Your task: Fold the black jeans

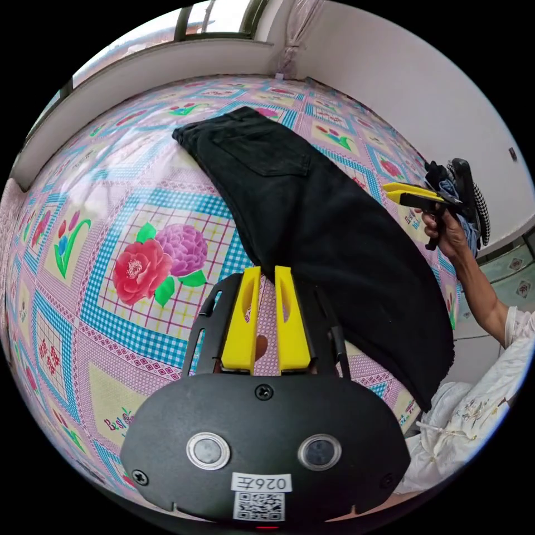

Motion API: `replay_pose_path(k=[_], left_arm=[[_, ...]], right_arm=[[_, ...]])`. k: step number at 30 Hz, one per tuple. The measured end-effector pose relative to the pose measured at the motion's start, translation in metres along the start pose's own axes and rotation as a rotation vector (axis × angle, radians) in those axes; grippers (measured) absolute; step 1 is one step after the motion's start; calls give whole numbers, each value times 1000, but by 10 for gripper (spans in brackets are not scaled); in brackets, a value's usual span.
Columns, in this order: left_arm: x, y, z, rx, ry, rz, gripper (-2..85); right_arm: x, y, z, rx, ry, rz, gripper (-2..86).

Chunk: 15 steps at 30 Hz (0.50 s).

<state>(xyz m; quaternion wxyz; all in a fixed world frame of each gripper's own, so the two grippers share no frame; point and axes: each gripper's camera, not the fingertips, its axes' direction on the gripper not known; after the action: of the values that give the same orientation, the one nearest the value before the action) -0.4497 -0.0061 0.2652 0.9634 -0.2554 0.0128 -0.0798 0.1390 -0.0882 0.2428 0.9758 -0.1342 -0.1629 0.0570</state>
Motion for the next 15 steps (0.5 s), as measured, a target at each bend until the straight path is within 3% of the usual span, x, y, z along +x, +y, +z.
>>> replay_pose_path(k=[6, 15], left_arm=[[-34, 20, -13, 67, 141, -112, 119], [21, 86, -27, 122, 122, -88, 61]], right_arm=[[-12, 34, 5, -45, 2, -13, 100], [-87, 138, -45, 4, -119, -85, 62]])
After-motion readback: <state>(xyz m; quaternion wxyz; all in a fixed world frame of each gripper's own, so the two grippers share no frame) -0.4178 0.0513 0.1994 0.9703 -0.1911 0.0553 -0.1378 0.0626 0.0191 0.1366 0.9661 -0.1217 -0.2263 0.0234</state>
